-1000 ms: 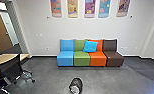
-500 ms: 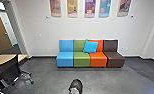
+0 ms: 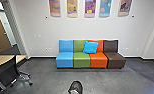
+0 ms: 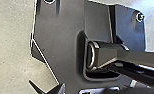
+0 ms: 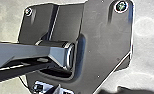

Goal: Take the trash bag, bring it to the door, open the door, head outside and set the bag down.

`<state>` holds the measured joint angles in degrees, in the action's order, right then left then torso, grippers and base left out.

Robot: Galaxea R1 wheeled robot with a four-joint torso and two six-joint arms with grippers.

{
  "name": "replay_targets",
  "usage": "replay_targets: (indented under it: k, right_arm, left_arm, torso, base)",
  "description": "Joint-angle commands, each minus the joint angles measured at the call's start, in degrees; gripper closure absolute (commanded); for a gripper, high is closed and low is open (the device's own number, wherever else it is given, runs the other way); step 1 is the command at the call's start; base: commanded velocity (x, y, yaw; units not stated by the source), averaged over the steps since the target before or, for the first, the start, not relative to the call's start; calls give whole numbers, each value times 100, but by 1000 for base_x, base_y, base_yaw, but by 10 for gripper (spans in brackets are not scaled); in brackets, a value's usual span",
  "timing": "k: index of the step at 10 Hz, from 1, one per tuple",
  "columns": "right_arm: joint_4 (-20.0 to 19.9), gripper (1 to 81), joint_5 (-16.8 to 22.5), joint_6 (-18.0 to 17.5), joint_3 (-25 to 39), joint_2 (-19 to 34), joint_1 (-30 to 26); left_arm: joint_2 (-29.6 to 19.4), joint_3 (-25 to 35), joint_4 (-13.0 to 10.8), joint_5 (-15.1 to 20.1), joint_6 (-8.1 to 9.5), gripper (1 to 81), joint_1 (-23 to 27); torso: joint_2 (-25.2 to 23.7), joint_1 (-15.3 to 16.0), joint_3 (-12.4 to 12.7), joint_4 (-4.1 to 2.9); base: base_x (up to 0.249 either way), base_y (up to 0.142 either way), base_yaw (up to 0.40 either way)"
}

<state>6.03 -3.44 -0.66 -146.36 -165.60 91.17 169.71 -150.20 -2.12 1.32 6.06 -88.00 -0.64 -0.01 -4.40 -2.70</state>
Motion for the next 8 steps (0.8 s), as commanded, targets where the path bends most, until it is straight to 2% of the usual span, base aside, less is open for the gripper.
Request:
replay_targets:
  k: [1, 8]
  right_arm:
    - [-15, 10, 317, 13, 3, 33, -165]
    - [-15, 10, 317, 13, 3, 15, -165]
  left_arm:
    - [-24, -9, 1, 343, -17, 10, 199]
    - [-24, -1, 10, 352, -17, 10, 200]
  torso:
    - [0, 1, 0, 0]
    - [0, 1, 0, 0]
  base:
    - [99, 0, 0]
    - [99, 0, 0]
